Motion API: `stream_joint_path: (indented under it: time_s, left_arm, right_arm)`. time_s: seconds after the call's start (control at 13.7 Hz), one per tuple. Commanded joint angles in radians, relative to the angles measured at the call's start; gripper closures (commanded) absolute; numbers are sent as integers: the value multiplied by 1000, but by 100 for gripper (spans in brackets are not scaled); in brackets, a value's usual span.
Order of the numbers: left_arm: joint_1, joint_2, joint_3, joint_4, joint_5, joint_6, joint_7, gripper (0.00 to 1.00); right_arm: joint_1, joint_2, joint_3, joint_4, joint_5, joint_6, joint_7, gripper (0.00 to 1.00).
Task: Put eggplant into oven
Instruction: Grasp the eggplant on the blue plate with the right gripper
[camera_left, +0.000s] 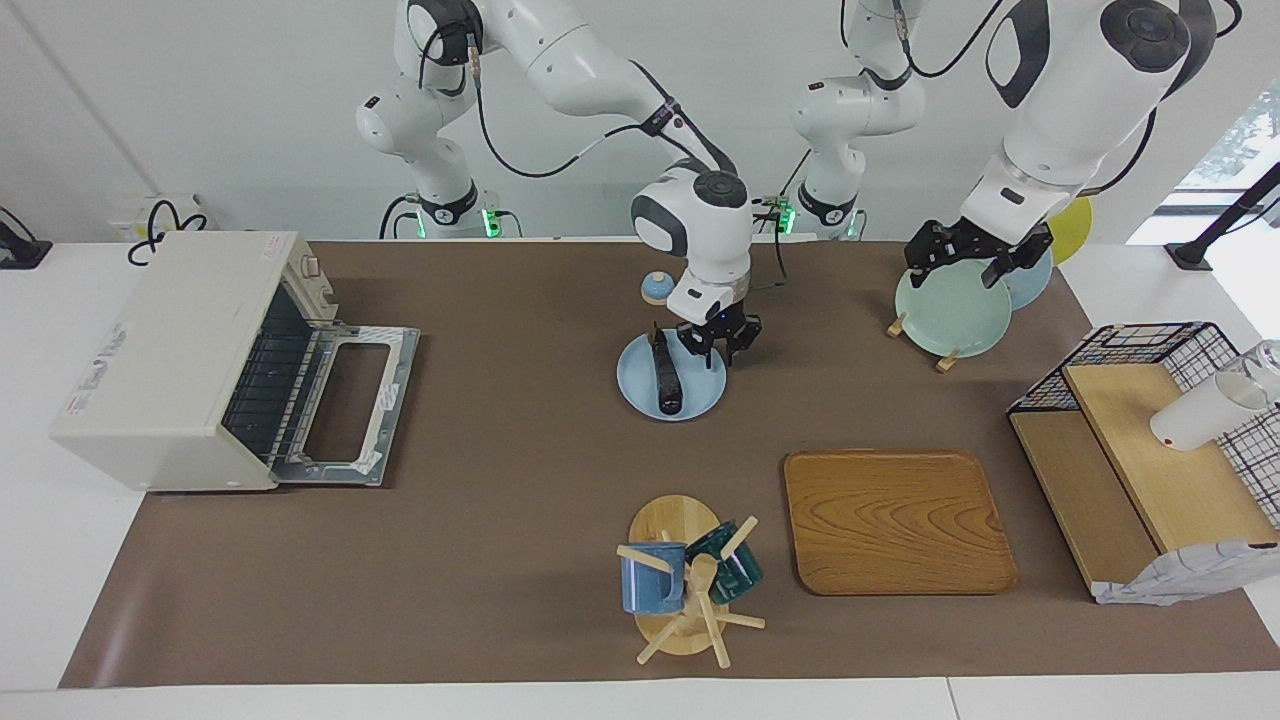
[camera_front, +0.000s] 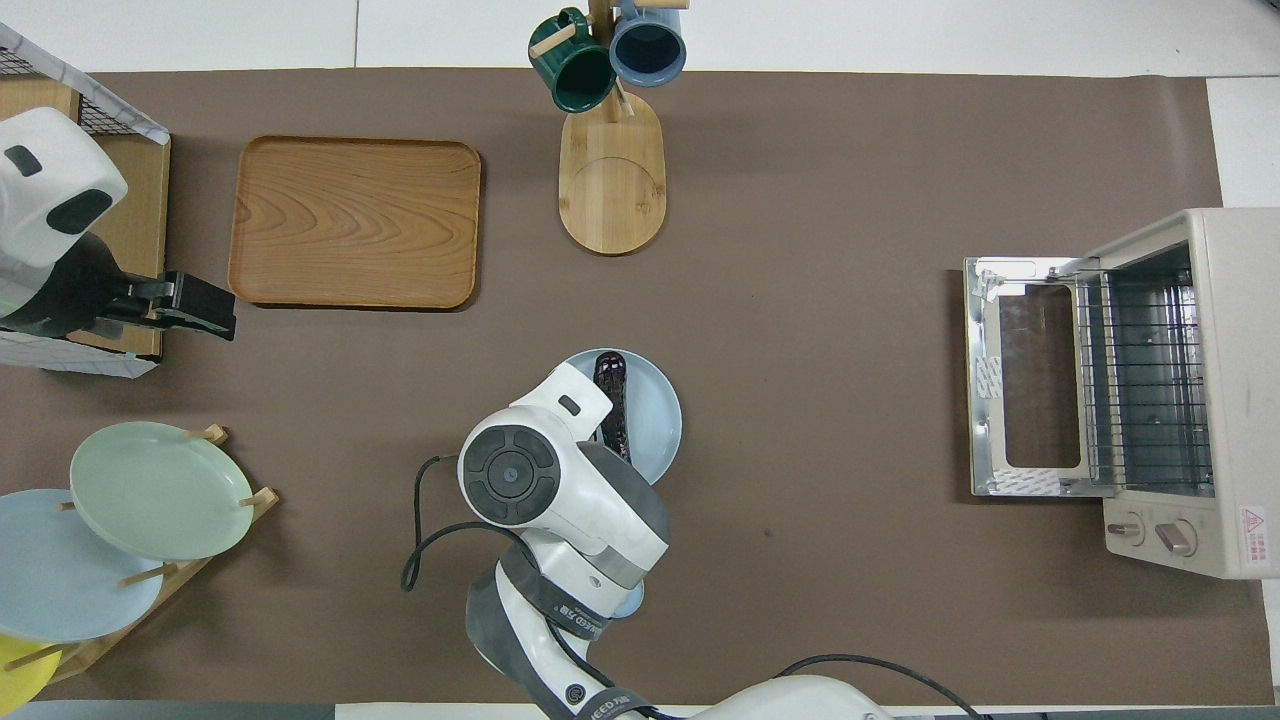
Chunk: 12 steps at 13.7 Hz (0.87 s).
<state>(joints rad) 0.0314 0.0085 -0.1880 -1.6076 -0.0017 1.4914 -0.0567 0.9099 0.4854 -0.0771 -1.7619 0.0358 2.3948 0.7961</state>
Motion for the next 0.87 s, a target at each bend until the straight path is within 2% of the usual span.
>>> stream_joint_path:
  time_s: [0.0,0.22,0.44,0.58,0.8]
  left_arm:
    - [-13,-12,16,6,-20,-39,-6,0]
    - [-12,-12,19,6,-40,-25,-43,0]
    - [-11,-13,21,6,-38,-19,-52,0]
    - [-10,-13,21,8,-35,-17,-45,0]
    - [21,-7,18,28,-6,-17,-28,0]
  right_arm:
    - [7,-37,5,-60,6,38,-3,66]
    - [7,-37,5,-62,6,41,-3,67]
    - [7,-39,5,-91,6,89,-3,84]
    - [9,-41,5,-97,6,93,-3,100]
    - [9,-41,4,-79,0,38,-38,100]
